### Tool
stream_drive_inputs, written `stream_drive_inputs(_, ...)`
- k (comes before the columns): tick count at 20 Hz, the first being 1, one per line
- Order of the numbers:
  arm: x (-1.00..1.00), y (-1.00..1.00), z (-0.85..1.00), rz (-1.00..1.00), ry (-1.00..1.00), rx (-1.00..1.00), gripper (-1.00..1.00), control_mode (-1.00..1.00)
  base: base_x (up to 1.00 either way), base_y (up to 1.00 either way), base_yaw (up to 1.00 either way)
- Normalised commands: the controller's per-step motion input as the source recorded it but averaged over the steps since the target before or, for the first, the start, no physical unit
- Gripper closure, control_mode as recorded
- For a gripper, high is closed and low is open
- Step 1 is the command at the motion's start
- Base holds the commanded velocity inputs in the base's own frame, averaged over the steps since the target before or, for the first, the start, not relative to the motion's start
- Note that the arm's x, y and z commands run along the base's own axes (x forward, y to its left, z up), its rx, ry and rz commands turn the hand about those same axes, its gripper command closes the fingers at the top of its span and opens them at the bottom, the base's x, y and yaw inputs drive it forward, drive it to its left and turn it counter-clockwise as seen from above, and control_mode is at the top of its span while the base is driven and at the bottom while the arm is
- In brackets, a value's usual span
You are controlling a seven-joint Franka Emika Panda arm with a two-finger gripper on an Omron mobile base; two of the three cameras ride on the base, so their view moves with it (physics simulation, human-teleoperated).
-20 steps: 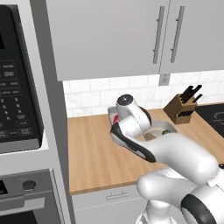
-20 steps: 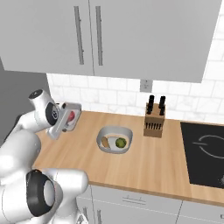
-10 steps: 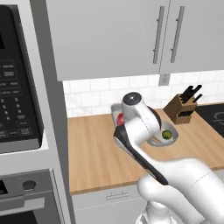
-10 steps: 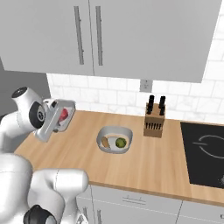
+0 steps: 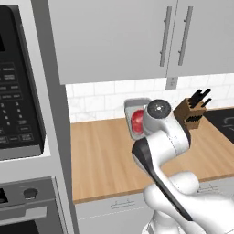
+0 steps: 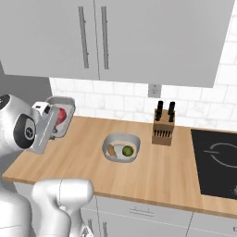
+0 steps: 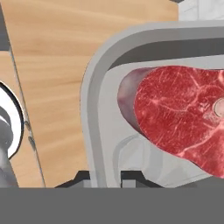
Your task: Take the meat container that has the steak and place it on the second highest rack of the freezer. Then take the vegetable container that has the sweet potato and lime and place it on the highest rack of the freezer.
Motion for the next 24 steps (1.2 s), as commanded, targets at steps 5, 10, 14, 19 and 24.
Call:
stream_drive_inputs(5, -0.39, -0.23, 0.17, 0.00, -0.06, 0.04, 1.00, -1.00, 0.00, 0.00, 0.00)
stream_drive_inputs(10, -0.18, 0.00, 0.00, 0.00, -0.07, 0.00, 1.00, 1.00, -0.80, 0.00, 0.00)
stream_drive_inputs(14, 0.00, 0.00, 0.00, 0.00, 0.00, 0.00, 1.00, 1.00, -1.00, 0.05, 0.00)
stream_drive_inputs(19, 0.00, 0.00, 0.00, 0.00, 0.00, 0.00, 1.00, 1.00, -0.96, 0.29, 0.00)
stream_drive_inputs(24, 0.00, 0.00, 0.00, 0.00, 0.00, 0.00, 1.00, 1.00, -0.41, 0.83, 0.13)
